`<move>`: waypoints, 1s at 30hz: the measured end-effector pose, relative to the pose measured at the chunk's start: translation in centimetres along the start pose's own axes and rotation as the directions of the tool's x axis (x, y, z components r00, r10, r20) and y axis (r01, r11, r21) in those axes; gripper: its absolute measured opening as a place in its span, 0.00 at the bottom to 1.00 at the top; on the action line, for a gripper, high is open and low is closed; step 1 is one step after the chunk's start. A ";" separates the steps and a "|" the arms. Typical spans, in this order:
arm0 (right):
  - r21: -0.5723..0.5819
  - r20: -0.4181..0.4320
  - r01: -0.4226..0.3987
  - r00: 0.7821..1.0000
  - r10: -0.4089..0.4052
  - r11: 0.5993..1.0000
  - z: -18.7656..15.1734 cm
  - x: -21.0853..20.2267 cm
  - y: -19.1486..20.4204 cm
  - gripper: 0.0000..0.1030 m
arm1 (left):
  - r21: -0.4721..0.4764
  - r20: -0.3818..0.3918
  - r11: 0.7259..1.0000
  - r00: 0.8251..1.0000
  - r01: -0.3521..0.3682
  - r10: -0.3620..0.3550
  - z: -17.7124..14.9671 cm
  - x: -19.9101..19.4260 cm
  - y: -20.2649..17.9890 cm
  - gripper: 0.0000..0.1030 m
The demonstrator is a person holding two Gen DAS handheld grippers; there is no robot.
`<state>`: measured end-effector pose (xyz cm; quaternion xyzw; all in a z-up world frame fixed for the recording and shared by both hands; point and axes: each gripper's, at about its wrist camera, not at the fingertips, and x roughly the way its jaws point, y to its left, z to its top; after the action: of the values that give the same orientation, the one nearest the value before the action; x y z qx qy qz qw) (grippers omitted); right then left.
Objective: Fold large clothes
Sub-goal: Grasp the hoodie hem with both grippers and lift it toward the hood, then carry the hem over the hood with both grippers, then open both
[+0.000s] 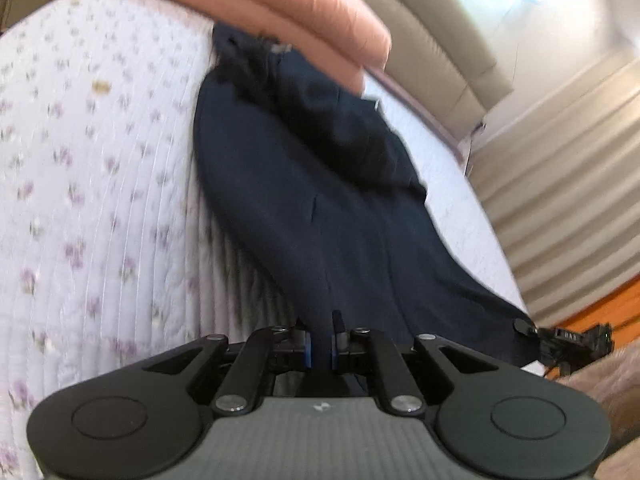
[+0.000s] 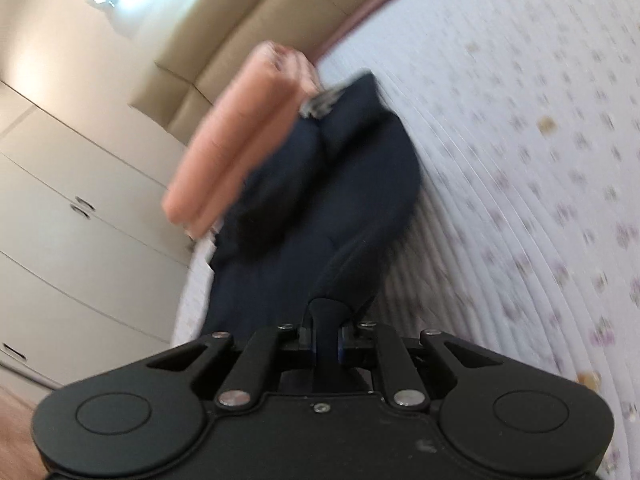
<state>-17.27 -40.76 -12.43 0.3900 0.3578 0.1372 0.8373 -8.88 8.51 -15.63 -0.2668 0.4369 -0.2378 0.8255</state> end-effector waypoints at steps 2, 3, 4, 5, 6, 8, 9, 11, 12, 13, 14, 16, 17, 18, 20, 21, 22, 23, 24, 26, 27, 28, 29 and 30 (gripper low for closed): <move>0.015 0.021 -0.042 0.999 0.042 0.999 1.3 0.2 0.7 0.11 | -0.014 0.039 1.000 0.999 0.017 -0.016 1.2 -0.6 -0.3 0.08; 0.020 0.037 -0.061 0.998 0.060 0.998 2.2 0.2 1.1 0.11 | -0.018 0.056 0.999 0.998 0.030 -0.029 2.2 -0.8 -0.6 0.08; 0.017 0.045 -0.078 0.996 0.077 0.997 3.2 0.6 1.7 0.11 | -0.017 0.075 0.999 0.996 0.044 -0.042 3.5 -1.0 -0.9 0.08; 0.009 0.053 -0.095 0.994 0.095 0.995 4.2 1.0 2.3 0.11 | -0.006 0.098 0.999 0.994 0.049 -0.048 4.7 -1.1 -1.3 0.08; -0.001 0.057 -0.113 0.992 0.113 0.994 5.1 1.3 2.9 0.11 | 0.010 0.128 0.998 0.990 0.057 -0.058 6.2 -1.4 -2.1 0.07; -0.044 0.068 -0.119 0.990 0.122 0.992 7.9 2.2 4.6 0.11 | 0.037 0.171 0.997 0.982 0.072 -0.077 9.0 -1.7 -3.6 0.07; -0.070 0.081 -0.115 0.989 0.121 0.991 9.2 2.5 5.7 0.11 | 0.053 0.190 0.996 0.979 0.067 -0.076 10.5 -1.8 -4.4 0.07; -0.096 0.117 -0.122 0.984 0.133 0.988 11.9 2.9 7.1 0.11 | 0.074 0.215 0.996 0.974 0.057 -0.072 13.1 -1.6 -5.9 0.07; -0.100 0.135 -0.128 0.981 0.141 0.987 13.2 2.9 7.6 0.11 | 0.084 0.224 0.995 0.972 0.053 -0.071 14.0 -1.5 -6.4 0.07; -0.106 0.158 -0.129 0.977 0.145 0.986 14.6 3.2 8.2 0.11 | 0.096 0.236 0.994 0.969 0.048 -0.070 15.2 -1.3 -6.8 0.07; -0.110 0.174 -0.130 0.974 0.148 0.985 15.6 3.5 8.7 0.11 | 0.100 0.248 0.994 0.966 0.044 -0.068 16.2 -1.3 -7.0 0.07; -0.098 0.205 -0.125 0.968 0.143 0.987 18.1 4.9 9.4 0.11 | 0.094 0.281 0.995 0.958 0.038 -0.063 18.1 -0.7 -7.4 0.07; -0.088 0.215 -0.112 0.968 0.129 0.990 19.2 6.0 9.3 0.11 | 0.084 0.296 0.996 0.954 0.030 -0.054 19.2 -0.4 -7.3 0.07; -0.074 0.231 -0.102 0.966 0.117 0.992 20.2 6.9 9.5 0.11 | 0.069 0.310 0.997 0.950 0.022 -0.042 20.2 0.0 -7.0 0.07; -0.038 0.257 -0.103 0.960 0.109 0.994 22.0 8.9 9.4 0.11 | 0.018 0.338 1.000 0.941 0.010 -0.016 22.2 0.9 -6.2 0.07; -0.030 0.267 -0.098 0.958 0.102 0.995 22.8 10.1 9.4 0.11 | -0.015 0.347 1.000 0.938 0.006 -0.001 23.2 1.7 -5.5 0.07; -0.029 0.276 -0.088 0.957 0.093 0.996 23.6 11.1 9.3 0.11 | -0.055 0.359 0.998 0.933 -0.002 0.021 24.1 2.6 -4.8 0.07; -0.032 0.287 -0.063 0.956 0.070 0.997 24.5 12.7 9.3 0.11 | -0.090 0.371 0.996 0.928 -0.010 0.043 25.0 3.5 -4.1 0.06; -0.033 0.290 -0.039 0.956 0.047 0.999 25.3 14.2 9.3 0.11 | -0.116 0.378 0.993 0.924 -0.015 0.058 25.7 4.1 -3.4 0.06; -0.006 0.290 -0.009 0.957 0.010 1.000 26.4 17.6 8.7 0.11 | -0.177 0.396 0.984 0.914 -0.016 0.086 27.1 6.1 -1.6 0.06; 0.012 0.277 0.009 0.961 -0.012 1.000 26.9 19.2 8.1 0.11 | -0.208 0.398 0.978 0.912 -0.017 0.100 27.7 7.3 -0.7 0.06; 0.025 0.267 0.034 0.963 -0.039 0.999 27.4 20.9 7.7 0.11 | -0.224 0.391 0.974 0.912 -0.040 0.127 28.3 8.4 0.1 0.06; 0.034 0.258 0.050 0.964 -0.057 0.998 27.7 22.5 7.1 0.11 | -0.235 0.380 0.969 0.911 -0.069 0.157 28.7 9.6 0.9 0.06; 0.048 0.248 0.062 0.966 -0.072 0.997 28.1 24.3 6.4 0.12 | -0.242 0.368 0.966 0.912 -0.093 0.180 29.0 10.7 1.8 0.07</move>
<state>20.05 -39.78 -7.25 0.4083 0.2655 0.0514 0.8719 21.43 9.88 -9.37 -0.3665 0.3067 -0.0719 0.8755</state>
